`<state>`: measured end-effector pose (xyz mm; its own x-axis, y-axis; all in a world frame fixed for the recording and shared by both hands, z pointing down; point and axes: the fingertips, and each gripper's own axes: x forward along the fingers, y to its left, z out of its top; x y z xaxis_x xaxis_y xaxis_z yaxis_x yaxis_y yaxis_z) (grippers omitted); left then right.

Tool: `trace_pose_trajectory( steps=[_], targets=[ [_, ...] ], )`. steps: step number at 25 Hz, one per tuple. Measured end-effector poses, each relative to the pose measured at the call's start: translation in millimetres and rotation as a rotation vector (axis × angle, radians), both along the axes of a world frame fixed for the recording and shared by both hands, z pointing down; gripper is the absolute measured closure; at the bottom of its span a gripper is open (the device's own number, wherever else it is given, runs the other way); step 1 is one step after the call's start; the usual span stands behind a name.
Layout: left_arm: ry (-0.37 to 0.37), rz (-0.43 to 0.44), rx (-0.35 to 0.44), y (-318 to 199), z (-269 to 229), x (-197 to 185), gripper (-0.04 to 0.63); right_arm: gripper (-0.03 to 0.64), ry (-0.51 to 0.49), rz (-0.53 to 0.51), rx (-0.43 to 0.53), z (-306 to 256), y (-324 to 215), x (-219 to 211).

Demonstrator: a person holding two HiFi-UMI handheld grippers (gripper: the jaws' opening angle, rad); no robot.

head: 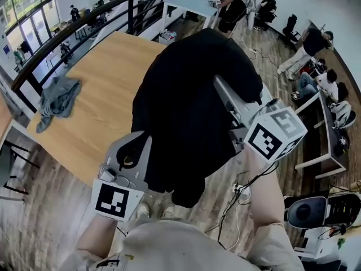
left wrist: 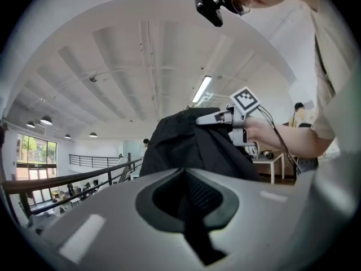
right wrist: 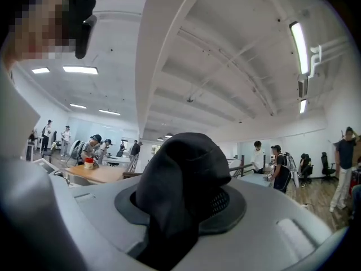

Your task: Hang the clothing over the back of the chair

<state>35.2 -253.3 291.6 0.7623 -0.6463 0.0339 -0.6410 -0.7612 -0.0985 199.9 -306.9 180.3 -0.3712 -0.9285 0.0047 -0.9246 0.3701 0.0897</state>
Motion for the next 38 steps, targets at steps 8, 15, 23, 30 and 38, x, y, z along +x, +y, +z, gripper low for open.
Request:
trace_pose_trajectory(
  steps=[8, 15, 23, 30, 38],
  targets=[
    [-0.025, 0.020, -0.055, -30.2, 24.4, 41.8, 0.595, 0.442, -0.038, 0.114, -0.088, 53.2, -76.2, 79.6],
    [-0.057, 0.020, -0.121, -69.7, 59.8, 76.4, 0.595, 0.434, 0.019, 0.169, -0.182, 109.9, -148.0, 127.1],
    [-0.074, 0.030, -0.158, -97.0, 89.6, 91.5, 0.595, 0.413, 0.124, 0.223, -0.288, 172.1, -205.8, 138.0],
    [-0.088, 0.033, -0.193, -114.4, 113.3, 89.6, 0.595, 0.367, 0.133, 0.235, -0.377, 214.1, -227.5, 145.1],
    [-0.110, 0.054, -0.204, -126.2, 129.6, 90.5, 0.595, 0.229, 0.133, 0.276, -0.416, 229.6, -238.7, 150.2]
  ],
)
